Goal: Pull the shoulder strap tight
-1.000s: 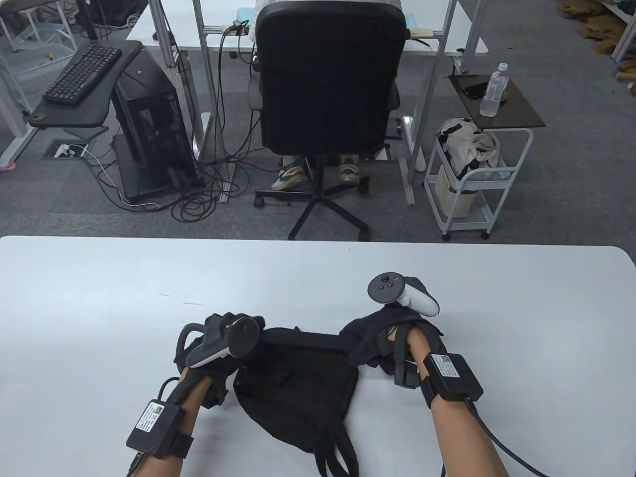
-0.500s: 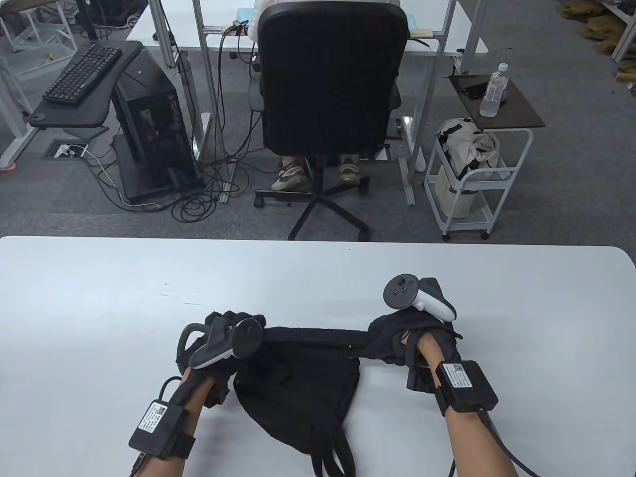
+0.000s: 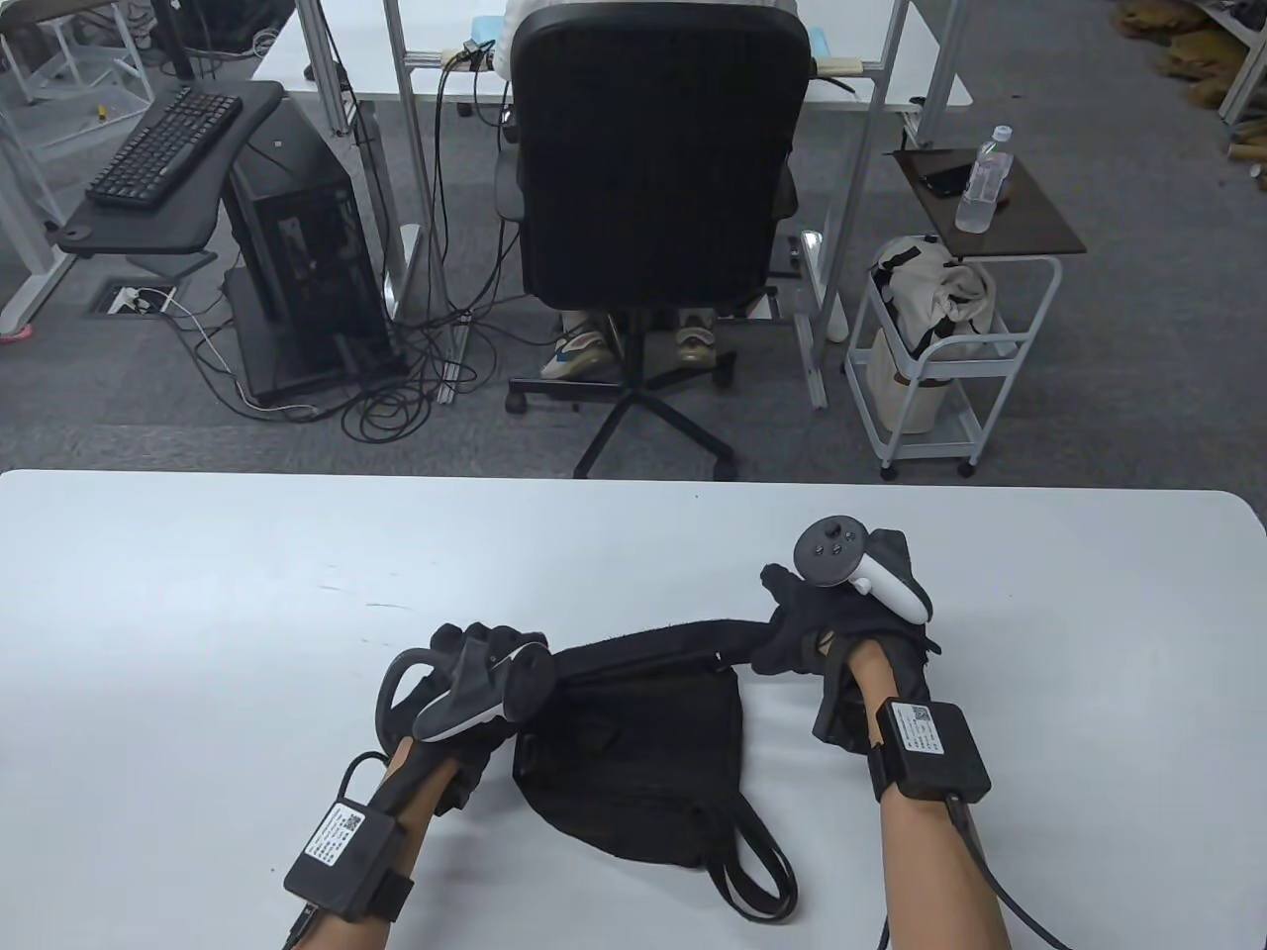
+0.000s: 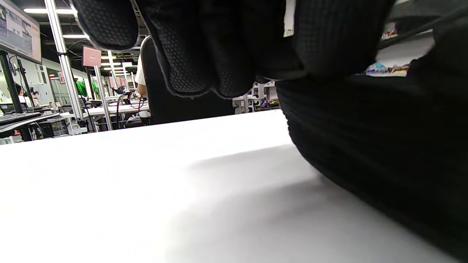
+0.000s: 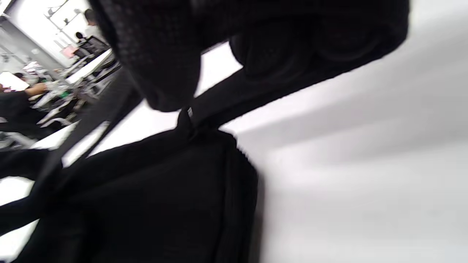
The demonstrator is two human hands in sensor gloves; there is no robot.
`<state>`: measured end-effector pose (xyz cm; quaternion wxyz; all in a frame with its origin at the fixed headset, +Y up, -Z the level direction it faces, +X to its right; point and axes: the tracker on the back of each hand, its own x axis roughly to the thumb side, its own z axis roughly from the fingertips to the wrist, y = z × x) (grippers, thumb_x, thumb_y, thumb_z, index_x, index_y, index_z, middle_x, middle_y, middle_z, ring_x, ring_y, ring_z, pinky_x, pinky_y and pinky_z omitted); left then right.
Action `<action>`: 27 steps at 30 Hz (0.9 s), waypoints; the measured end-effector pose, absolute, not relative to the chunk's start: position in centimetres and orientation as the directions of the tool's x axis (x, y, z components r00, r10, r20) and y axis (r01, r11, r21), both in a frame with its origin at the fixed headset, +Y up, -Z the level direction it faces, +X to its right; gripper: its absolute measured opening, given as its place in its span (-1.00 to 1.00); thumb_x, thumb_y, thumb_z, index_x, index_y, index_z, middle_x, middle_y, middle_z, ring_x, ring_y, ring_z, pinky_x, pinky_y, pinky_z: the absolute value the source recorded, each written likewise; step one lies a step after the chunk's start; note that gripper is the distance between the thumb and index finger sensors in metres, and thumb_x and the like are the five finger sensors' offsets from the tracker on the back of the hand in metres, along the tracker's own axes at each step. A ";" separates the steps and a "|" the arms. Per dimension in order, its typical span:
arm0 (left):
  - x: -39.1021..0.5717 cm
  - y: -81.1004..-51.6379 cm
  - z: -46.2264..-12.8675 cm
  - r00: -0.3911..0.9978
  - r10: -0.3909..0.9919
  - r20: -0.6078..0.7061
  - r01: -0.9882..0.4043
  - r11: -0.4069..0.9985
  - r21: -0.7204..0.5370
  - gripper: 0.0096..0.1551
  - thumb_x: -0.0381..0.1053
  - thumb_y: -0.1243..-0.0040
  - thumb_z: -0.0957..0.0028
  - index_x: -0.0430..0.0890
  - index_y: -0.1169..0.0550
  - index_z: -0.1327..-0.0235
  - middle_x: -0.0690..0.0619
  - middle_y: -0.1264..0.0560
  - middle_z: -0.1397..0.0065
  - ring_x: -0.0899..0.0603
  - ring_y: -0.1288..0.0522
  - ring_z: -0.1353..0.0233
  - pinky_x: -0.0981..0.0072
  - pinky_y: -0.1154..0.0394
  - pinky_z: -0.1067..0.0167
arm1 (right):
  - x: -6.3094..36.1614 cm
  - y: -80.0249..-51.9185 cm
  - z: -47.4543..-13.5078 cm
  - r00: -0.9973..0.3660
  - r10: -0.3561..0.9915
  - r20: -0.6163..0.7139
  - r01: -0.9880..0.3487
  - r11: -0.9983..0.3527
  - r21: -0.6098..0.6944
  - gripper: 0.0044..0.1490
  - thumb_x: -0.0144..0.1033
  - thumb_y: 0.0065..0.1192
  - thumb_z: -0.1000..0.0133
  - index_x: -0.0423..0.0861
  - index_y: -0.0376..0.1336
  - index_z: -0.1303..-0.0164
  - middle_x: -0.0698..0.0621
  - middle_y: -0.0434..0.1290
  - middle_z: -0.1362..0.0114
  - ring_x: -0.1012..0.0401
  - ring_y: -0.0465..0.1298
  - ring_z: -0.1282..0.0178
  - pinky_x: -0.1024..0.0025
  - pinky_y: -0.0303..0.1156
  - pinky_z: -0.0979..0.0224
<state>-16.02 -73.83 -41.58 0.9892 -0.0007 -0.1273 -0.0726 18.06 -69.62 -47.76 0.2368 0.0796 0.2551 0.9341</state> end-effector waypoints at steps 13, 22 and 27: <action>-16.5 -74.8 -41.5 0.951 -0.156 0.266 0.172 0.984 -0.039 -0.19 0.36 -0.17 -0.01 0.09 -0.39 -0.55 0.09 -0.46 -0.60 -0.16 -0.49 -0.58 -0.33 -0.28 -0.53 | 23.8 -73.2 -45.1 -0.441 0.896 -0.057 -0.822 -0.377 0.426 0.20 -0.08 0.50 -0.07 -0.11 -0.15 -0.72 -0.19 0.21 -0.64 -0.23 0.34 -0.49 -0.28 0.24 -0.48; -17.8 -70.2 -38.2 0.978 -0.038 0.205 0.034 0.999 0.021 0.00 0.40 -0.06 -0.03 0.05 -0.14 -0.72 0.01 -0.23 -0.79 -0.29 -0.33 -0.71 -0.38 -0.20 -0.57 | 21.1 -67.7 -40.3 -0.823 0.536 0.189 -0.510 -0.843 0.170 -0.01 0.01 0.28 -0.15 -0.07 -0.05 -0.71 -0.23 0.05 -0.73 -0.33 0.10 -0.63 -0.43 0.01 -0.51; -18.5 -68.3 -35.4 0.982 0.040 0.187 -0.055 0.996 0.076 0.10 0.45 0.03 -0.02 0.03 0.03 -0.76 -0.04 -0.12 -0.84 -0.37 -0.18 -0.79 -0.41 -0.11 -0.59 | 18.5 -67.0 -36.9 -0.893 0.388 0.226 -0.388 -0.920 0.046 -0.02 0.07 0.19 -0.17 -0.03 -0.06 -0.73 -0.24 -0.07 -0.78 -0.34 -0.05 -0.68 -0.48 -0.12 -0.51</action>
